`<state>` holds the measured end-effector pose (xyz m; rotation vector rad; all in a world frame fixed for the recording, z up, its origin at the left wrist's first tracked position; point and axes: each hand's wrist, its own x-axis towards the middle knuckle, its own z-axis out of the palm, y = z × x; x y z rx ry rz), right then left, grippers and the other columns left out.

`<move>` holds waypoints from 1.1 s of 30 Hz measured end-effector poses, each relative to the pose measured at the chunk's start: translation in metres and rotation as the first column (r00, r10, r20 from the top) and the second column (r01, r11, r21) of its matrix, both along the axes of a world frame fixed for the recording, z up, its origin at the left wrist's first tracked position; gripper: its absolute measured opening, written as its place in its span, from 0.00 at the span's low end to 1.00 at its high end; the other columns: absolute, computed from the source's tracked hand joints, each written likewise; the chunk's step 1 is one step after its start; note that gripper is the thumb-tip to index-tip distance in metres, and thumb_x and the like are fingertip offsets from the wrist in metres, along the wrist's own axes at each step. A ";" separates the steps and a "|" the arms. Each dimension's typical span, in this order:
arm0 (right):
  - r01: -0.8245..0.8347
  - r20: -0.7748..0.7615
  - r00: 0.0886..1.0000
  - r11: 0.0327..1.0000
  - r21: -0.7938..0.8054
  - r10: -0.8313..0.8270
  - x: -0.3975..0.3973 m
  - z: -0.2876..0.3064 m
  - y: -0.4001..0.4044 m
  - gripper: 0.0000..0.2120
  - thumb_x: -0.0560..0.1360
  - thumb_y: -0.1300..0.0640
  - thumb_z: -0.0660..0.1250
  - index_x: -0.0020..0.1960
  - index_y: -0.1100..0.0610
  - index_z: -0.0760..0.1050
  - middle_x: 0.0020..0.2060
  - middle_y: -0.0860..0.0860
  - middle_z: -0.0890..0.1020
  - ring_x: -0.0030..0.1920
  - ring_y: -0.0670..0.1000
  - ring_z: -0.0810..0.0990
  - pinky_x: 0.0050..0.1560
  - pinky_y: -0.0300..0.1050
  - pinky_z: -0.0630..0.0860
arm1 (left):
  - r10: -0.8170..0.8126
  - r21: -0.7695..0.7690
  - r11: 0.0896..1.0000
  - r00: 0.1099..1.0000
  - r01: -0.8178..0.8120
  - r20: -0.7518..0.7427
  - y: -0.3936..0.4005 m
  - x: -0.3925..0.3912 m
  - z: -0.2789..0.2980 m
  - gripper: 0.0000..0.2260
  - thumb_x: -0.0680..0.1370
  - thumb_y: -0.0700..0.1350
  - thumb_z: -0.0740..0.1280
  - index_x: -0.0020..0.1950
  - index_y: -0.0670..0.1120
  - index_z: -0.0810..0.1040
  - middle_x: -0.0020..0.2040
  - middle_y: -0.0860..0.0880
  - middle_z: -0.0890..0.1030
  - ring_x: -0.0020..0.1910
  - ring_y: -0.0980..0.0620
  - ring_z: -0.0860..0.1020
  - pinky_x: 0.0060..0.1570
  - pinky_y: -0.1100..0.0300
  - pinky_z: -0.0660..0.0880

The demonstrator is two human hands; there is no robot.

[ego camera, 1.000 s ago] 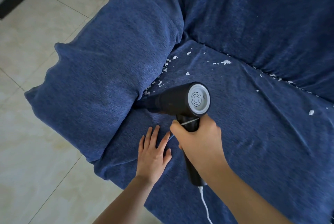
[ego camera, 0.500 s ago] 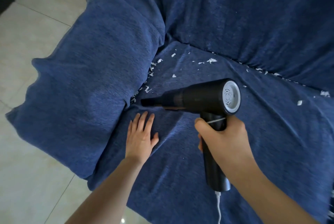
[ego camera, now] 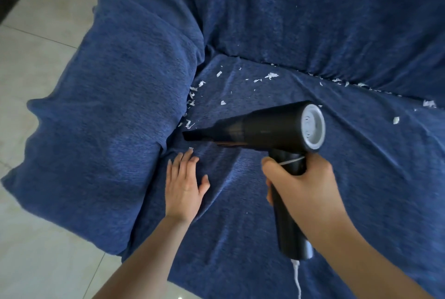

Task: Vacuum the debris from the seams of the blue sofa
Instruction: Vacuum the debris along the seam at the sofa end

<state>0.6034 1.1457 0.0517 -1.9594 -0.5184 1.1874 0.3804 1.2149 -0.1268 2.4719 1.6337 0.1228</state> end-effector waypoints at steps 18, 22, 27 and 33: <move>0.099 0.010 0.995 0.994 0.051 -0.100 0.009 -0.018 0.002 0.17 0.61 0.42 0.69 0.38 0.56 0.76 0.28 0.55 0.82 0.36 0.57 0.84 0.43 0.56 0.83 | -0.044 -0.022 0.999 0.994 0.042 -0.099 0.001 0.006 -0.007 0.21 0.76 0.51 0.63 0.66 0.42 0.70 0.72 0.44 0.68 0.74 0.41 0.62 0.72 0.38 0.55; 0.079 -0.034 0.996 0.995 0.054 -0.077 0.013 -0.026 0.009 0.10 0.69 0.53 0.72 0.36 0.58 0.74 0.25 0.54 0.80 0.31 0.56 0.84 0.40 0.55 0.83 | -0.085 -0.044 0.996 0.994 0.082 -0.068 0.031 0.019 -0.005 0.28 0.77 0.56 0.53 0.74 0.44 0.62 0.77 0.47 0.61 0.77 0.45 0.53 0.76 0.44 0.47; 0.015 -0.032 0.999 0.996 0.084 -0.012 0.006 -0.039 0.029 0.10 0.68 0.51 0.73 0.35 0.52 0.73 0.23 0.47 0.78 0.32 0.55 0.84 0.38 0.49 0.83 | -0.076 -0.089 0.994 0.987 0.063 -0.144 0.027 0.028 -0.017 0.30 0.78 0.56 0.50 0.79 0.46 0.54 0.78 0.47 0.57 0.78 0.46 0.51 0.75 0.43 0.52; -0.012 -0.056 0.998 0.993 0.119 0.019 -0.008 -0.047 0.039 0.11 0.68 0.49 0.73 0.35 0.50 0.72 0.23 0.43 0.77 0.33 0.53 0.84 0.39 0.47 0.82 | -0.080 -0.072 0.995 0.983 0.069 -0.163 0.024 0.028 -0.018 0.30 0.78 0.55 0.49 0.78 0.44 0.56 0.78 0.46 0.59 0.78 0.45 0.53 0.75 0.44 0.51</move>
